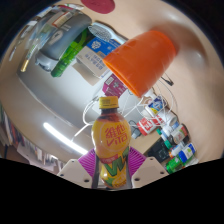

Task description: Pour water

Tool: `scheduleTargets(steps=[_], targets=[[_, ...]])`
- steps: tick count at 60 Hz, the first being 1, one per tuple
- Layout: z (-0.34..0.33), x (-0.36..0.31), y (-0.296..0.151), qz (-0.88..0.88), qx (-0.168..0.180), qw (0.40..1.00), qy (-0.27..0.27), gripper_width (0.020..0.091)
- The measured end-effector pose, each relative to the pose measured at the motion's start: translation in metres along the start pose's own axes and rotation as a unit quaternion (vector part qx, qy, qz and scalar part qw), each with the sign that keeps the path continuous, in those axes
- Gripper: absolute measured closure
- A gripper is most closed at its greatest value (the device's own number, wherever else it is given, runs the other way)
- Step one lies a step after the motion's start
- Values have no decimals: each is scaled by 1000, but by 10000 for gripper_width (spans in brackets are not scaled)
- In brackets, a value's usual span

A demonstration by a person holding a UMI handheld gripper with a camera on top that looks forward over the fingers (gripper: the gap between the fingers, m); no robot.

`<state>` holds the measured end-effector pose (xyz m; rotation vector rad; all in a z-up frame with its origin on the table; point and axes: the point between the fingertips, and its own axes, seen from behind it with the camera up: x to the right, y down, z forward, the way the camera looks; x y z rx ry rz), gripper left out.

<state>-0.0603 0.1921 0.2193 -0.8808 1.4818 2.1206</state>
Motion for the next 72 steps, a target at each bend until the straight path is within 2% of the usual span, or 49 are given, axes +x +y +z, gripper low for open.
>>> scheduleTargets(steps=[8,14,21,27,33,35,40,44,47,53,60,72], targets=[[-5,-1,-7,18,12,1000,-1,711],[-6,1,-4,6,6,1000,8,710],[-10,-3,13,-148,-17,988,30,712],[-15,-37,43,-366,-64,928,23,712],[-21,-91,52,-579,-45,814,13,711],[-25,-117,42,-649,-32,760,3,711],[-40,-157,10,-784,32,619,24,710],[-53,-169,-32,-849,40,525,43,705],[-57,-162,-63,-873,48,480,75,703],[-70,-139,-155,-903,64,397,149,705],[-77,-111,-211,-909,54,369,187,703],[-89,-91,-256,-890,48,395,223,700]])
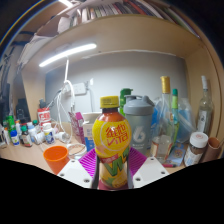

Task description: Pour water

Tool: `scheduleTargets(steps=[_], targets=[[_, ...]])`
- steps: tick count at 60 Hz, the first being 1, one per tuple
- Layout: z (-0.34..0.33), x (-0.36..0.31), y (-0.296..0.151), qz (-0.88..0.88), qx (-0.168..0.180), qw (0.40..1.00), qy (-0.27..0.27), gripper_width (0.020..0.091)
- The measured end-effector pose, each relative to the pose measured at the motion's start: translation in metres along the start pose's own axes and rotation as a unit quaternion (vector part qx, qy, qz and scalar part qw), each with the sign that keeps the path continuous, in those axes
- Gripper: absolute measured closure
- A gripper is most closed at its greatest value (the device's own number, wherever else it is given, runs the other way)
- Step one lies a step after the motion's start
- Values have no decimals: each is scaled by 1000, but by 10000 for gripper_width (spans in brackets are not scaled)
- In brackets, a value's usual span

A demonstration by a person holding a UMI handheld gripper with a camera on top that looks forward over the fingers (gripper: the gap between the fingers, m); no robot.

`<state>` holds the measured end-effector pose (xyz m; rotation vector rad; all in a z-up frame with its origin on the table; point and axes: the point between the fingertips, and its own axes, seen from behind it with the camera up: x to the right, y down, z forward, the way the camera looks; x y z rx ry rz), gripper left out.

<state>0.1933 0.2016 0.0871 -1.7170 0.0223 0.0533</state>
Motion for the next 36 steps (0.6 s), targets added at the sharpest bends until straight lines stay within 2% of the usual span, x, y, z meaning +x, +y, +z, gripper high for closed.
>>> scheduleTargets(steps=[12,15,21,24,27,36], targets=[[-5,2,3,10,10,1000,-3,665],[-5,3,3,6,13,1000,-2,637],[-5,6,10,-3,-8,1000,9,535],[-7,9,19,-7,-31,999,17,407],[-13,11,20,-7,-33,999,20,265],[-55,13,13,-6,-27,999,28,256]])
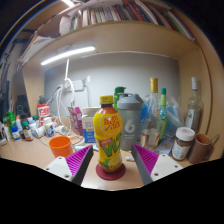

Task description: Pour water

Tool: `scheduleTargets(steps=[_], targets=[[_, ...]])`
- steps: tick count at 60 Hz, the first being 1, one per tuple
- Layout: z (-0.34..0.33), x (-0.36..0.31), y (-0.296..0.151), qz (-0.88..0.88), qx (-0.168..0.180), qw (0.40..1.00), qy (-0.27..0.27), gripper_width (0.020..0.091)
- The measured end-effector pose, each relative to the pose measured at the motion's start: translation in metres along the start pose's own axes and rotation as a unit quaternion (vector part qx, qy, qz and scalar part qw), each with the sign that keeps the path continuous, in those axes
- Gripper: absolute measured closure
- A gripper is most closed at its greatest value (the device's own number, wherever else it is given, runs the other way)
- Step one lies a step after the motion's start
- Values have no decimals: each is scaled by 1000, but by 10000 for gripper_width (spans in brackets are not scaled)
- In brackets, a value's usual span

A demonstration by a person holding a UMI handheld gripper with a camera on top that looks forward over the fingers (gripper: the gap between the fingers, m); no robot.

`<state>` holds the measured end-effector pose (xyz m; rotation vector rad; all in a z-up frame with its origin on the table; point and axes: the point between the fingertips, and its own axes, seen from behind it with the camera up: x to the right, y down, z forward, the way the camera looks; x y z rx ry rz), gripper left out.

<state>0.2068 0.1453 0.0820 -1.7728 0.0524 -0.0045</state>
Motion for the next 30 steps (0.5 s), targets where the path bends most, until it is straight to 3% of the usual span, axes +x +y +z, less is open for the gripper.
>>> scheduleTargets(steps=[16,30], targets=[[-137,-6,-17,26,24,999,4,261],[-232,-9,2,24,24,999,14,261]])
